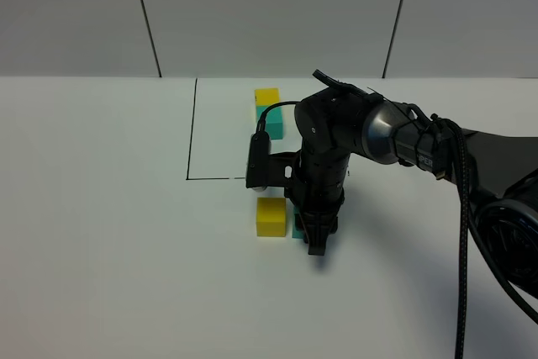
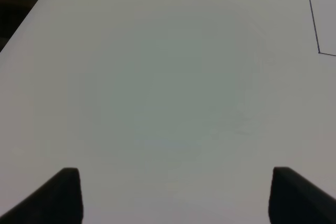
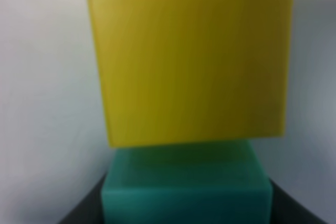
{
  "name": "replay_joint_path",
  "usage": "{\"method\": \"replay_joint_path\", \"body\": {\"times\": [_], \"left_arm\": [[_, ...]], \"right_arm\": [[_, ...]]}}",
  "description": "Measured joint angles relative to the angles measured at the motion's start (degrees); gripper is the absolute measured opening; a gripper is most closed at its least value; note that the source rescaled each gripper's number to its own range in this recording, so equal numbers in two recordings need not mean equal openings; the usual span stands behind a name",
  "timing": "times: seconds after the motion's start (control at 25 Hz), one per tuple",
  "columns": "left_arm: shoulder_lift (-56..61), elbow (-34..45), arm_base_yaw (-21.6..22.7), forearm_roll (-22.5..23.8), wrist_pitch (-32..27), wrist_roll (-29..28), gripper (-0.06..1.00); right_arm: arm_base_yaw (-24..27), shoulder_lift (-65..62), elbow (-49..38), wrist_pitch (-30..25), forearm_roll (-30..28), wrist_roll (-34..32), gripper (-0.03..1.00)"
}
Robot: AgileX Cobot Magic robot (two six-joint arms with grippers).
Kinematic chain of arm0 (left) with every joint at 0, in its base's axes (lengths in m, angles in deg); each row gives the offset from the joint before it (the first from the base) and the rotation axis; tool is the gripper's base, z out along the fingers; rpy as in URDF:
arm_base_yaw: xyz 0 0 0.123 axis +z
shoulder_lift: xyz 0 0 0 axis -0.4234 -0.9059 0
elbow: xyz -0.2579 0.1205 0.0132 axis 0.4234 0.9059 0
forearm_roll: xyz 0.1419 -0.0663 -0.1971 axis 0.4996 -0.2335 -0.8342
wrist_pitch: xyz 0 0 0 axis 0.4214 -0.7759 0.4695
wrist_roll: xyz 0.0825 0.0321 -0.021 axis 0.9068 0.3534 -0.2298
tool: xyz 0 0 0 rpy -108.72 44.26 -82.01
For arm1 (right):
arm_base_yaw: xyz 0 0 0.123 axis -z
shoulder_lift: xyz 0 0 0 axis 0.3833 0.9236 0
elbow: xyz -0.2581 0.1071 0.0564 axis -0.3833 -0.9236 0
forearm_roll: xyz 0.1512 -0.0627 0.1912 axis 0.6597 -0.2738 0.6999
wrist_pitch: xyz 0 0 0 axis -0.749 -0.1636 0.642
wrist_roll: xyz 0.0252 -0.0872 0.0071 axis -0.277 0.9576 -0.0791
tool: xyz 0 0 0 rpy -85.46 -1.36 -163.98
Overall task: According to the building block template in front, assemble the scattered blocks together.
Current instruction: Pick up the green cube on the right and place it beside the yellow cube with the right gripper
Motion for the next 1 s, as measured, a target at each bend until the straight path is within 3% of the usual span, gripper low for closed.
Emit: {"method": "replay_joint_path", "body": {"times": [1.0], "left_arm": [[0.0, 0.0, 0.0, 0.0, 0.0, 0.0, 0.6]], "right_arm": [[-0.2, 0.8, 0.6, 0.2, 0.0, 0.7, 0.15]]}}
